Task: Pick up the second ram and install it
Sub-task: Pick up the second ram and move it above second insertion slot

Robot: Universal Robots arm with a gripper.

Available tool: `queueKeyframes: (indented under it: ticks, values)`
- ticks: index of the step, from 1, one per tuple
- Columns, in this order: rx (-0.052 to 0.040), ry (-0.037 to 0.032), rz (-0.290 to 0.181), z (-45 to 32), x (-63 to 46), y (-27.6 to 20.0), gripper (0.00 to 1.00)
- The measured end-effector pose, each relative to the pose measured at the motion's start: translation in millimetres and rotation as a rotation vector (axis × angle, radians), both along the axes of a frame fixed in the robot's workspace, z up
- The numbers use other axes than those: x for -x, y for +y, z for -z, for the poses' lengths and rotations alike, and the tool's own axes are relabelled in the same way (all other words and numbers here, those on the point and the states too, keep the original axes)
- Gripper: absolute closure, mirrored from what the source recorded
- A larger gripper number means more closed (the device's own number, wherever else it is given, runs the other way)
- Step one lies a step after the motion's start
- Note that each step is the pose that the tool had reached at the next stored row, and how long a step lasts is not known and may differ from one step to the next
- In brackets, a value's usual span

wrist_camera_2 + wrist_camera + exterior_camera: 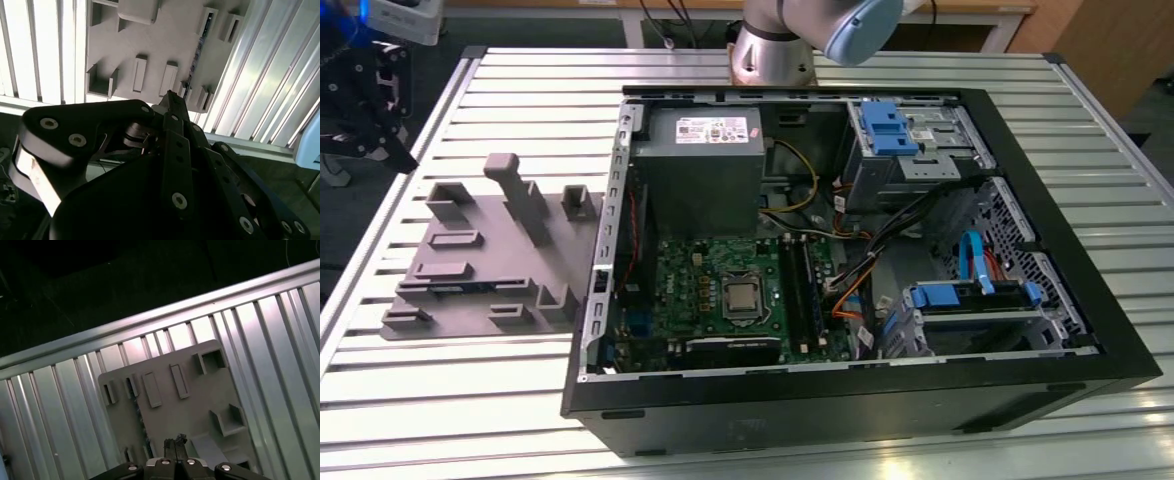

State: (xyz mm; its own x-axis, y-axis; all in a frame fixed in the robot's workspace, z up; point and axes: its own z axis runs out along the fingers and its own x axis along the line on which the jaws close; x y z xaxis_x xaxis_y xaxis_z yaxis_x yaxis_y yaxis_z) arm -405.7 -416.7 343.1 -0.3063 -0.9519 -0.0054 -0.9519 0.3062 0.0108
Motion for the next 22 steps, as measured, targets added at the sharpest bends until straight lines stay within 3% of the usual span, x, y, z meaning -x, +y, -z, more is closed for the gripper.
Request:
queueKeyframes:
  ticks: [7, 17, 22]
  values:
    - [0.0, -0.0001, -0.073, 0.4, 0.1, -0.7, 0.89]
    - [-0.0001, -0.0006, -0.089, 0.5, 0.2, -0.8, 0.89]
    - [-0.0001, -0.0007, -0.167, 2.0, 0.1, -0.8, 0.89]
